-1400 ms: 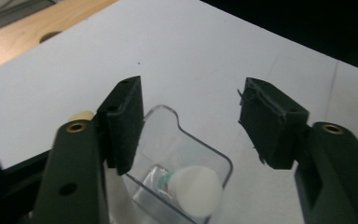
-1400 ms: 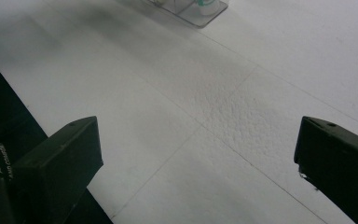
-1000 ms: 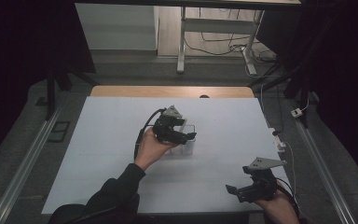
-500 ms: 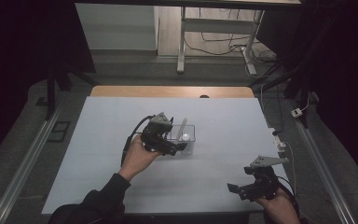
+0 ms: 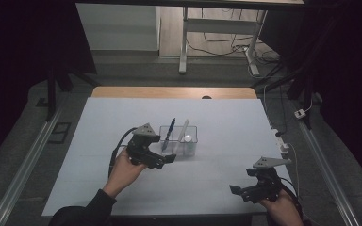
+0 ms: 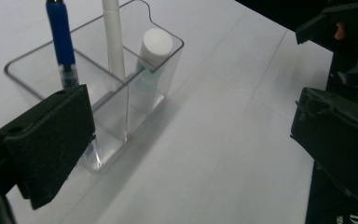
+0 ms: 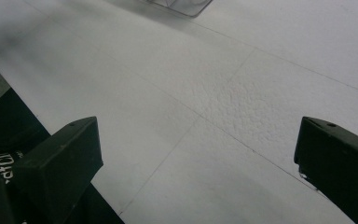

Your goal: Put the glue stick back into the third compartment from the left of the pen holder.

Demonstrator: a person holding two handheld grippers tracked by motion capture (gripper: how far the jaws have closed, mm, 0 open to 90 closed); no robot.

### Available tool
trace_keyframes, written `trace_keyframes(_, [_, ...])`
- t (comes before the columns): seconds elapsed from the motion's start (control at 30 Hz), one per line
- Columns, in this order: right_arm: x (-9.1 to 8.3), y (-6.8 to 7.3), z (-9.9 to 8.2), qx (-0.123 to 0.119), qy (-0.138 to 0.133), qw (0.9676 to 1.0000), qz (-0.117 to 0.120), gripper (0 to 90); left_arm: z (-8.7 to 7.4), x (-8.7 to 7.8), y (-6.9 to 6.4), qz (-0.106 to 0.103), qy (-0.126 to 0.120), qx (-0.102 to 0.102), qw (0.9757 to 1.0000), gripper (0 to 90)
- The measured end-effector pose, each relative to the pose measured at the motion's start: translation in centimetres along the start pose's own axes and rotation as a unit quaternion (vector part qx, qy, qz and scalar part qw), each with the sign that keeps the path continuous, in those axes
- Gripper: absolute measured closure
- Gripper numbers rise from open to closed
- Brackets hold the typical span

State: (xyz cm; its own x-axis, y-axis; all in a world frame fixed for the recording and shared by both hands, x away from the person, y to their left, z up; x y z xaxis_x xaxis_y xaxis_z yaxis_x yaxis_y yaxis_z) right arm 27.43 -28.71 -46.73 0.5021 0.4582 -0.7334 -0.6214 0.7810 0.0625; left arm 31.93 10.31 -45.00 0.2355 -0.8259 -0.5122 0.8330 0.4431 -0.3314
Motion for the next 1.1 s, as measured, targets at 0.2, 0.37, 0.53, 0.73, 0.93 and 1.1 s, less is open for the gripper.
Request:
trace_keyframes(0.2, [0.0, 0.0, 0.0, -0.001, -0.001, 1.0, 0.0, 0.6, -1.8, -2.0, -0.5, 0.016, -0.001, -0.006, 0.9999, 0.0])
trace_keyframes(0.37, [0.0, 0.2, 0.0, -0.007, 0.0, 1.0, -0.003, 0.6, -3.5, -3.7, -0.8, 0.029, -0.004, -0.018, 0.9994, 0.0])
trace_keyframes(0.53, [0.0, 0.2, 0.0, -0.008, -0.001, 1.0, -0.004, 0.6, -4.9, -5.2, -1.2, 0.036, -0.009, -0.034, 0.9987, 0.0])
trace_keyframes(0.73, [0.0, 0.2, 0.0, -0.01, -0.003, 0.9999, -0.003, 0.6, -6.6, -6.7, -1.8, 0.055, -0.006, -0.05, 0.9972, 0.0])
trace_keyframes(0.93, [0.0, 0.3, 0.0, -0.012, -0.002, 0.9999, -0.004, 0.6, -8.5, -8.4, -2.1, 0.084, -0.008, -0.065, 0.9944, 0.0])
trace_keyframes(1.1, [0.0, 0.3, 0.0, -0.013, -0.002, 0.9999, -0.005, 0.6, -10.2, -9.8, -2.3, 0.102, -0.009, -0.08, 0.9915, 0.0])
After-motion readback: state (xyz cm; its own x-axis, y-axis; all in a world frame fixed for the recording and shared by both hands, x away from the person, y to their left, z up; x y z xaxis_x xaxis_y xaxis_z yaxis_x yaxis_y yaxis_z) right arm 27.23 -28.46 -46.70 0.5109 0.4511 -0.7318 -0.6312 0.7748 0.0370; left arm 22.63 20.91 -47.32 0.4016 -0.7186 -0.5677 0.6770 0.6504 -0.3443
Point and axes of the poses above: each handheld gripper's, and its own axes: x roughly forward along the jaws, z roughly out of its top, y roughly to its left, the point moved 1 cm from there along x, roughly forward along the jaws, and after that the axes turned 9 degrees about -z, right-handed, at the moved point
